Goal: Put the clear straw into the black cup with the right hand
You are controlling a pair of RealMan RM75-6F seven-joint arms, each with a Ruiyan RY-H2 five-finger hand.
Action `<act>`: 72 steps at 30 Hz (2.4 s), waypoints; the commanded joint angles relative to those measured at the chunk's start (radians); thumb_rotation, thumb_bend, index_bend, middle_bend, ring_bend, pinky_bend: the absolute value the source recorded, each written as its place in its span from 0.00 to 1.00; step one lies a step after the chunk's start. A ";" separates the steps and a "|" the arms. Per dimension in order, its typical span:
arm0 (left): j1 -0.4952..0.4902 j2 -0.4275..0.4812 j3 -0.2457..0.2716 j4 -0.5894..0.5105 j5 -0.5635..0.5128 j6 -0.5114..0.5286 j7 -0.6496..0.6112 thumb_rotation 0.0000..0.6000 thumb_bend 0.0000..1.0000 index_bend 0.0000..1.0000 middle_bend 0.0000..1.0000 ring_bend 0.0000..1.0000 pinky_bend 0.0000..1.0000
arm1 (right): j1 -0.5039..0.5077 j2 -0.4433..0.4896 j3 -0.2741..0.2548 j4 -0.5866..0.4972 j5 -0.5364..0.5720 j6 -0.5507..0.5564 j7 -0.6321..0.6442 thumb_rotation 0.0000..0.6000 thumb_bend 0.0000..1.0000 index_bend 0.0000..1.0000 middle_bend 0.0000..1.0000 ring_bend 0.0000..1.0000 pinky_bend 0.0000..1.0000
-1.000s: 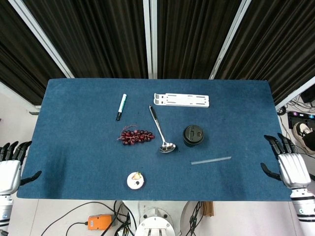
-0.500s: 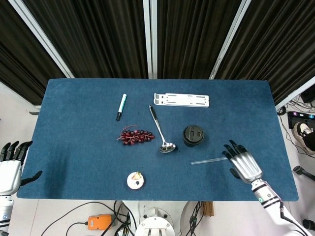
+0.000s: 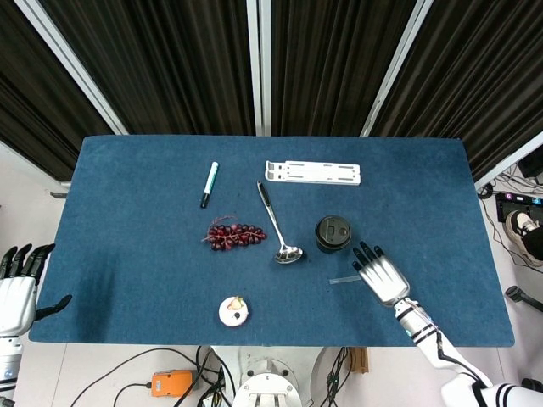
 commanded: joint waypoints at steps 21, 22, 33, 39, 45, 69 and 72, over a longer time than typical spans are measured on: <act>0.002 -0.009 0.002 0.025 -0.005 -0.006 -0.015 1.00 0.08 0.13 0.14 0.08 0.01 | 0.012 -0.048 -0.017 0.036 0.053 0.018 0.028 1.00 0.56 0.62 0.32 0.22 0.35; 0.002 -0.009 0.002 0.026 -0.005 -0.005 -0.016 1.00 0.08 0.13 0.14 0.08 0.01 | 0.012 -0.050 -0.017 0.038 0.052 0.023 0.031 1.00 0.56 0.63 0.32 0.22 0.35; 0.003 -0.004 0.002 0.024 0.000 0.001 -0.019 1.00 0.07 0.13 0.14 0.07 0.01 | -0.040 0.147 0.016 -0.207 0.023 0.193 0.244 1.00 0.57 0.68 0.36 0.24 0.35; -0.004 0.000 0.001 0.010 0.010 0.001 -0.009 1.00 0.08 0.13 0.14 0.07 0.01 | -0.011 0.282 0.119 -0.357 0.053 0.223 0.494 1.00 0.57 0.69 0.38 0.27 0.35; -0.003 0.007 0.000 -0.008 0.007 0.002 0.005 1.00 0.08 0.13 0.14 0.07 0.01 | 0.082 0.228 0.217 -0.354 0.164 0.123 0.741 1.00 0.65 0.69 0.38 0.26 0.35; -0.015 0.016 -0.005 -0.022 -0.010 -0.021 0.026 1.00 0.08 0.13 0.14 0.07 0.01 | 0.174 0.024 0.264 -0.142 0.264 0.048 0.995 1.00 0.65 0.69 0.38 0.27 0.35; -0.014 0.017 -0.005 -0.023 -0.011 -0.022 0.026 1.00 0.08 0.13 0.14 0.07 0.01 | 0.177 0.018 0.262 -0.135 0.263 0.046 1.003 1.00 0.65 0.69 0.38 0.27 0.35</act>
